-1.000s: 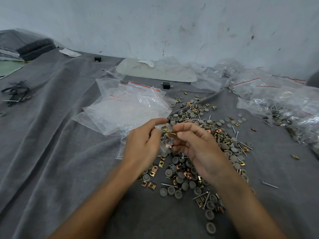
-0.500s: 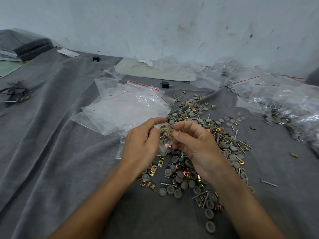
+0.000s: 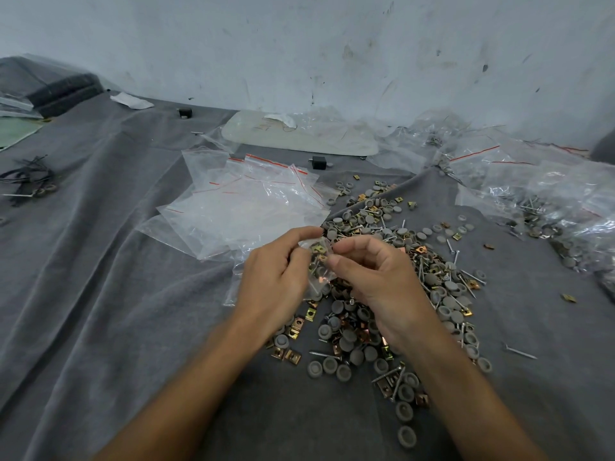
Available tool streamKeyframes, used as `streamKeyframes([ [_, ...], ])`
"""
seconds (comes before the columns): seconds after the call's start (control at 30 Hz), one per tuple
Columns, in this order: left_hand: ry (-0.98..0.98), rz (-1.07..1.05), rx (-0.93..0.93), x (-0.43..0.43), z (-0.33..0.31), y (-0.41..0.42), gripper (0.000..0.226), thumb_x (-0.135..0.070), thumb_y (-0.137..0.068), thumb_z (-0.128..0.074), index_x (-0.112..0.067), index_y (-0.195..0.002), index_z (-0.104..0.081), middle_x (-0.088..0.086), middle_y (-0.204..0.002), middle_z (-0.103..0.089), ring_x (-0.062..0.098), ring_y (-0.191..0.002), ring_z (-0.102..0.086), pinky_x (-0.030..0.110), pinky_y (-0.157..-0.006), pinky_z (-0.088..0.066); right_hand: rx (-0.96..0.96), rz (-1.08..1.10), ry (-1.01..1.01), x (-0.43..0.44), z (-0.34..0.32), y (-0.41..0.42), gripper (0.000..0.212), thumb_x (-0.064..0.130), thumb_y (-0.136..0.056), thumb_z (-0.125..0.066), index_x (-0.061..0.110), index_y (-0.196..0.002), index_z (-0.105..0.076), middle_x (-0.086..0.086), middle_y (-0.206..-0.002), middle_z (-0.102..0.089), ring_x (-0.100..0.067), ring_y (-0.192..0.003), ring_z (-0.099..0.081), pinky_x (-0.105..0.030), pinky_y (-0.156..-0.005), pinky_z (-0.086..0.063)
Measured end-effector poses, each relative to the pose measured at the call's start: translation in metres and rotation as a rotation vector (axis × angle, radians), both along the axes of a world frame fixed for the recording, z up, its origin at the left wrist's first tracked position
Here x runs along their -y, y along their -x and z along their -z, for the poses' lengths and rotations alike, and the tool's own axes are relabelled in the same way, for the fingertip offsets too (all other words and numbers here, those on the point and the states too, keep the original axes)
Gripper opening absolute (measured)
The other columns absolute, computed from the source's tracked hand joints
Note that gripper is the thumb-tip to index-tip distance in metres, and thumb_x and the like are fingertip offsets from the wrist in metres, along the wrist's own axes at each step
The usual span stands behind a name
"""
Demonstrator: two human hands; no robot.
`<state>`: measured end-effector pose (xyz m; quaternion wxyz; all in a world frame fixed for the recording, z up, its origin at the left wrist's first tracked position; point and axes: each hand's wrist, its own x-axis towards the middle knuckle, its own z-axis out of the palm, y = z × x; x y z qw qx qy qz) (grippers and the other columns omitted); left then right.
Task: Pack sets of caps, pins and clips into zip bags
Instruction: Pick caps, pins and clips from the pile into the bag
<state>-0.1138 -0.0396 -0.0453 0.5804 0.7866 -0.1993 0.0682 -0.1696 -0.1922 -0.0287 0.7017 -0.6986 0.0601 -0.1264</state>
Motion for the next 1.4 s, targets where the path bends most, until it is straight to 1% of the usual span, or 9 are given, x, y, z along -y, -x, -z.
streamKeyframes([
  [0.17, -0.016, -0.004, 0.012, 0.000, -0.001, 0.000, 0.044, -0.037, -0.087, -0.038, -0.041, -0.119, -0.067, -0.011, -0.049, -0.052, 0.003, -0.043, -0.043, 0.017, -0.043, -0.035, 0.055, 0.015, 0.053, 0.004, -0.001, 0.000, 0.009, 0.013, -0.089, -0.077, 0.019, -0.096, -0.075, 0.000, -0.090, -0.078, -0.009, -0.081, -0.074, -0.015, -0.069, -0.054],
  [0.3, -0.019, -0.005, -0.001, 0.000, -0.002, 0.000, 0.043, -0.037, -0.086, -0.038, -0.043, -0.118, -0.067, -0.007, -0.052, -0.056, 0.005, -0.044, -0.045, 0.021, -0.044, -0.038, 0.069, -0.007, 0.160, 0.008, -0.004, 0.003, 0.009, 0.026, -0.096, -0.069, 0.030, -0.101, -0.075, 0.005, -0.099, -0.078, 0.000, -0.065, -0.063, -0.011, -0.051, -0.044],
  [0.4, -0.012, 0.003, -0.014, -0.001, -0.002, 0.001, 0.042, -0.037, -0.087, -0.037, -0.046, -0.117, -0.065, -0.007, -0.049, -0.051, 0.007, -0.043, -0.041, 0.024, -0.043, -0.034, -0.033, 0.054, -0.111, 0.019, -0.010, 0.000, 0.019, 0.031, -0.102, -0.057, 0.026, -0.098, -0.075, 0.003, -0.102, -0.076, -0.004, -0.060, -0.050, -0.018, -0.049, -0.041],
  [0.5, -0.027, -0.008, 0.004, -0.001, 0.000, 0.001, 0.041, -0.031, -0.091, -0.038, -0.042, -0.118, -0.067, -0.011, -0.043, -0.044, 0.004, -0.040, -0.036, 0.017, -0.041, -0.029, -0.141, 0.077, -0.500, 0.030, -0.013, -0.005, 0.018, 0.019, -0.101, -0.051, 0.015, -0.105, -0.069, -0.004, -0.107, -0.069, -0.013, -0.084, -0.062, -0.027, -0.071, -0.051],
  [0.63, -0.026, -0.005, 0.008, 0.001, -0.001, 0.002, 0.041, -0.029, -0.093, -0.038, -0.039, -0.120, -0.067, -0.012, -0.042, -0.043, 0.004, -0.038, -0.036, 0.014, -0.041, -0.028, -0.083, -0.019, -0.762, 0.033, -0.014, -0.004, 0.061, -0.014, -0.065, -0.040, 0.005, -0.119, -0.062, -0.014, -0.125, -0.066, -0.027, -0.119, -0.063, -0.039, -0.094, -0.056],
  [0.8, -0.035, -0.006, 0.019, 0.001, -0.002, 0.002, 0.042, -0.032, -0.091, -0.038, -0.039, -0.119, -0.067, -0.012, -0.044, -0.045, 0.003, -0.039, -0.038, 0.013, -0.041, -0.029, -0.004, -0.041, -0.532, 0.018, -0.012, -0.002, 0.065, -0.029, -0.077, -0.024, 0.002, -0.116, -0.067, -0.013, -0.120, -0.073, -0.021, -0.121, -0.066, -0.032, -0.103, -0.054],
  [1.07, -0.046, 0.002, 0.035, 0.002, -0.001, 0.002, 0.043, -0.032, -0.089, -0.038, -0.039, -0.119, -0.068, -0.009, -0.047, -0.049, 0.003, -0.042, -0.041, 0.018, -0.043, -0.033, 0.177, 0.005, 0.215, -0.008, -0.002, 0.004, 0.043, -0.008, -0.096, -0.050, 0.026, -0.118, -0.062, 0.008, -0.123, -0.070, -0.002, -0.124, -0.061, -0.025, -0.106, -0.050],
  [1.23, -0.016, 0.009, 0.009, 0.002, -0.002, 0.001, 0.044, -0.036, -0.086, -0.038, -0.040, -0.118, -0.068, -0.007, -0.051, -0.055, 0.008, -0.045, -0.046, 0.027, -0.044, -0.041, 0.174, 0.056, 0.324, -0.011, 0.000, 0.005, 0.036, 0.010, -0.092, -0.073, 0.035, -0.114, -0.060, 0.013, -0.116, -0.070, 0.002, -0.111, -0.067, -0.024, -0.093, -0.057],
  [1.4, 0.091, -0.097, -0.054, 0.001, -0.007, -0.002, 0.045, -0.033, -0.085, -0.039, -0.039, -0.118, -0.069, -0.011, -0.055, -0.058, 0.011, -0.050, -0.050, 0.037, -0.055, -0.050, 0.181, 0.111, 0.471, 0.007, -0.012, 0.008, 0.015, 0.022, -0.094, -0.070, 0.033, -0.103, -0.066, 0.012, -0.094, -0.072, -0.005, -0.084, -0.069, -0.020, -0.072, -0.058],
])
